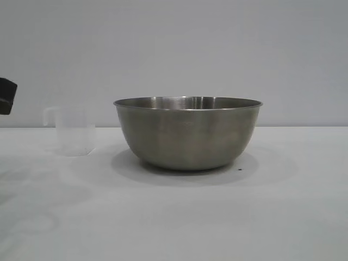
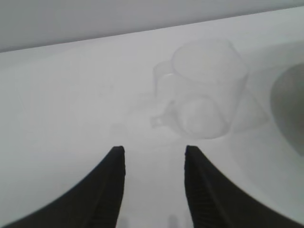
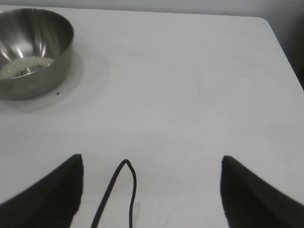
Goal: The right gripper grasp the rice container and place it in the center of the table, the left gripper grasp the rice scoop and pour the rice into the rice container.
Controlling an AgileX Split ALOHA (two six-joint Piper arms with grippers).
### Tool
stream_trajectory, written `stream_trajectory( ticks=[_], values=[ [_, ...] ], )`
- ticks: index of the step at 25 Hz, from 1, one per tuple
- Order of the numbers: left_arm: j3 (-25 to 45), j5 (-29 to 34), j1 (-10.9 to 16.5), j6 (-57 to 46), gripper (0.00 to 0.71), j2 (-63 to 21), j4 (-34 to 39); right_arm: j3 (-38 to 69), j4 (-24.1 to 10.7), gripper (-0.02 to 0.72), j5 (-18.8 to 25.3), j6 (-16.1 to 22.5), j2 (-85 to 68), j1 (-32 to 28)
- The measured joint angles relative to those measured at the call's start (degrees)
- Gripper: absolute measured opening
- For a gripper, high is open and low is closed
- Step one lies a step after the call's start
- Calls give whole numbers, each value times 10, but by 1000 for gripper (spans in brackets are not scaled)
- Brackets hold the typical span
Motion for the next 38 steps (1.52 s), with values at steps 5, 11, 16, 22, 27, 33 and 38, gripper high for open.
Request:
stream_trajectory(
  ticks=[5, 11, 16, 22, 27, 33, 38],
  values=[
    [1, 115, 0, -3, 253, -123, 0, 0, 0, 551, 0, 0, 0, 0],
    [5, 256, 0, -3, 454, -240, 0, 0, 0, 551, 0, 0, 0, 0],
    [-34, 420, 0, -3, 508, -330, 0, 0, 0, 551, 0, 1, 0, 0],
    [-119, 685, 0, 42, 534, -452, 18, 0, 0, 551, 0, 1, 0, 0],
    [-141, 826, 0, 51, 534, -561, 32, 0, 0, 551, 0, 1, 0, 0],
    [-141, 953, 0, 51, 534, -694, 37, 0, 0, 551, 0, 2, 0, 0],
    [-141, 1048, 0, 30, 534, -791, 73, 0, 0, 551, 0, 3, 0, 0]
  ],
)
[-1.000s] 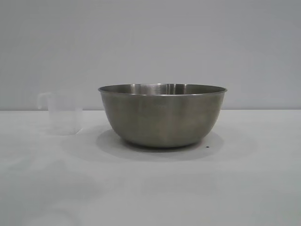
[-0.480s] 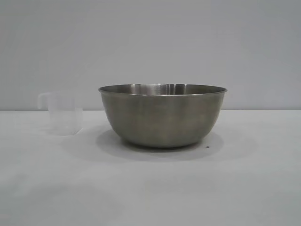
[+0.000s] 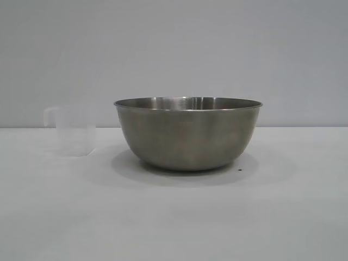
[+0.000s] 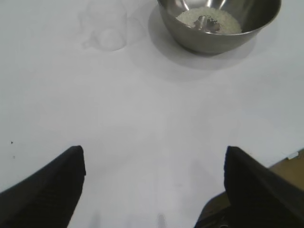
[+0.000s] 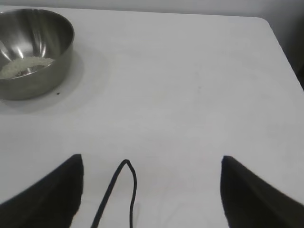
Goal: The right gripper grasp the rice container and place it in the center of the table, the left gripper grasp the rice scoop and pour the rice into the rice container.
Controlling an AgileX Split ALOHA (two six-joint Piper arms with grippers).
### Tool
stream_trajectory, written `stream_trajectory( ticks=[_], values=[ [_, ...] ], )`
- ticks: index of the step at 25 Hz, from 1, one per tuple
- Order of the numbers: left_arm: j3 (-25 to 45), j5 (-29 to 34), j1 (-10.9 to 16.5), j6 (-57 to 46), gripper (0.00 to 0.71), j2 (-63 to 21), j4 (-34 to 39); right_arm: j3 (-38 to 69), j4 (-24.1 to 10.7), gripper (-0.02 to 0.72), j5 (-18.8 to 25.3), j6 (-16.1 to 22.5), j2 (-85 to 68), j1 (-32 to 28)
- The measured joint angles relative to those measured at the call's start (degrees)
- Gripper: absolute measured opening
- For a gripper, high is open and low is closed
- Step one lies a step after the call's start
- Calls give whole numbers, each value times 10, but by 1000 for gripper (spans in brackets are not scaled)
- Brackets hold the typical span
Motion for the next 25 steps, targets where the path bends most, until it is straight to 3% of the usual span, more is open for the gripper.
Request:
stream_trajectory(
  ticks=[5, 13, 25],
  values=[
    [-1, 23, 0, -45, 534, -61, 45, 0, 0, 551, 0, 2, 0, 0],
    [11, 3, 0, -66, 534, -63, 86, 0, 0, 551, 0, 2, 0, 0],
    [15, -5, 0, -66, 534, -63, 88, 0, 0, 551, 0, 3, 0, 0]
  ],
)
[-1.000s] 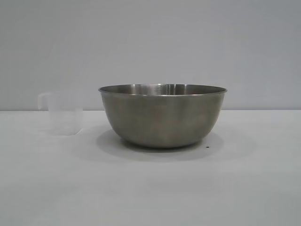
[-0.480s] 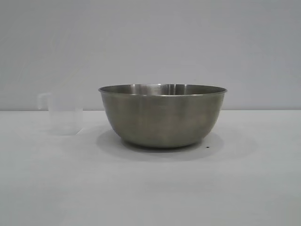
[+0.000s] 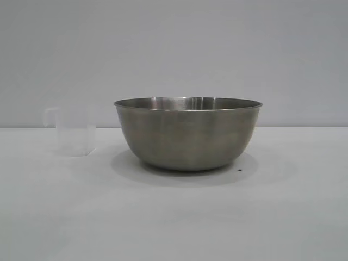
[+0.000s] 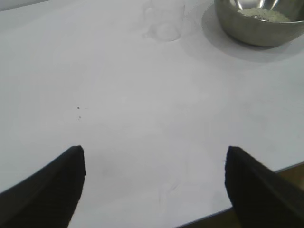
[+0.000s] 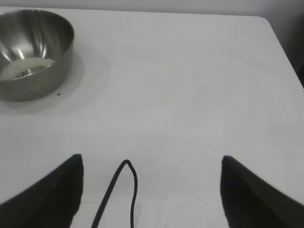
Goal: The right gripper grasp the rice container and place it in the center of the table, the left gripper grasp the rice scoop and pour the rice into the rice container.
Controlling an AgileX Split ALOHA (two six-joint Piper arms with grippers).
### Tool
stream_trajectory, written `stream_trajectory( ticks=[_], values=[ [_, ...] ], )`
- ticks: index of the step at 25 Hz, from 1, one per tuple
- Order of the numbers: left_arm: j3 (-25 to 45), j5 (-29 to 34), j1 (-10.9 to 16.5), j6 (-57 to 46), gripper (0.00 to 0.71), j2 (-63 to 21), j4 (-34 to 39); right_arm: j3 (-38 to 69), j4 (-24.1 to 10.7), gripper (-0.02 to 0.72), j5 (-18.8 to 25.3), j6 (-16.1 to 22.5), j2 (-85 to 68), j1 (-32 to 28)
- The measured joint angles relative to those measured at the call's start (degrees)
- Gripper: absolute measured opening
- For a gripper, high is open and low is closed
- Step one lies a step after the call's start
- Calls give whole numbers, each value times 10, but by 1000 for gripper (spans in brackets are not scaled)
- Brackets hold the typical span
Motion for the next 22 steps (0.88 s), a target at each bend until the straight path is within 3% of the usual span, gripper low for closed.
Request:
stream_trajectory(
  ticks=[8, 16, 18, 22],
  values=[
    [0, -1, 13, 0, 534, 0, 1, 0, 0, 551, 0, 0, 0, 0],
    [0, -1, 137, -1, 534, 0, 1, 0, 0, 551, 0, 0, 0, 0],
    [0, -1, 153, -1, 534, 0, 1, 0, 0, 551, 0, 0, 0, 0],
    [0, -1, 158, -1, 534, 0, 2, 0, 0, 551, 0, 1, 0, 0]
  ],
)
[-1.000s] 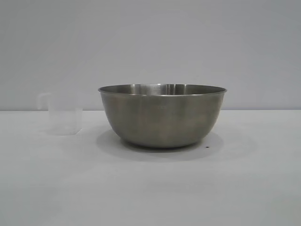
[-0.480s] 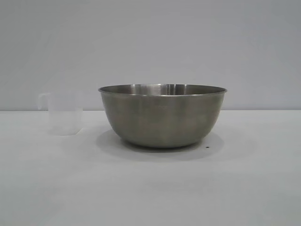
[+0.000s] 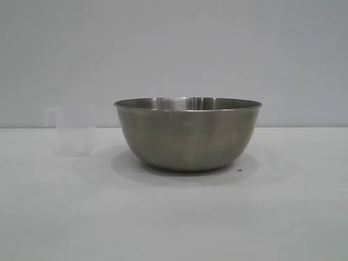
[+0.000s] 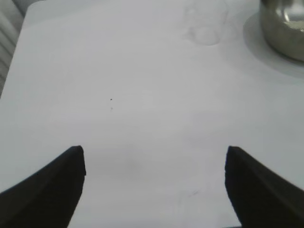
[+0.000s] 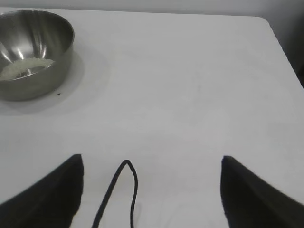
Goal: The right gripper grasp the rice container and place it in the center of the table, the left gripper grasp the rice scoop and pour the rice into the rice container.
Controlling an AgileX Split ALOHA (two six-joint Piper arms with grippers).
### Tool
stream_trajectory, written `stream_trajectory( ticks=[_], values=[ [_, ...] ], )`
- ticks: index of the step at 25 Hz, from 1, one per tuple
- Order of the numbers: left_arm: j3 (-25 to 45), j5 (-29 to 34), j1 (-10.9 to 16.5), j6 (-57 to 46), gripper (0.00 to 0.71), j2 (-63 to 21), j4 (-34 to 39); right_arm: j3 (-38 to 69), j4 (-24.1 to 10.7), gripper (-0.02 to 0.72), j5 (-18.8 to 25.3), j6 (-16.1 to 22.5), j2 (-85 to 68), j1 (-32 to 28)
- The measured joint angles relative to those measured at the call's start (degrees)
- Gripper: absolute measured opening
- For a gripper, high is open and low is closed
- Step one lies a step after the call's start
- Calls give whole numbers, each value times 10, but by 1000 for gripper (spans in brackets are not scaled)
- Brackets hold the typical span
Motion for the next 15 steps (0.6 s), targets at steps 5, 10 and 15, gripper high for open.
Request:
stream_trajectory(
  ticks=[5, 10, 15],
  values=[
    [0, -1, 0, 0, 534, 0, 0, 0, 0, 551, 0, 0, 0, 1],
    [0, -1, 0, 0, 534, 0, 0, 0, 0, 551, 0, 0, 0, 18],
    [0, -1, 0, 0, 534, 0, 0, 0, 0, 551, 0, 0, 0, 18]
  ],
)
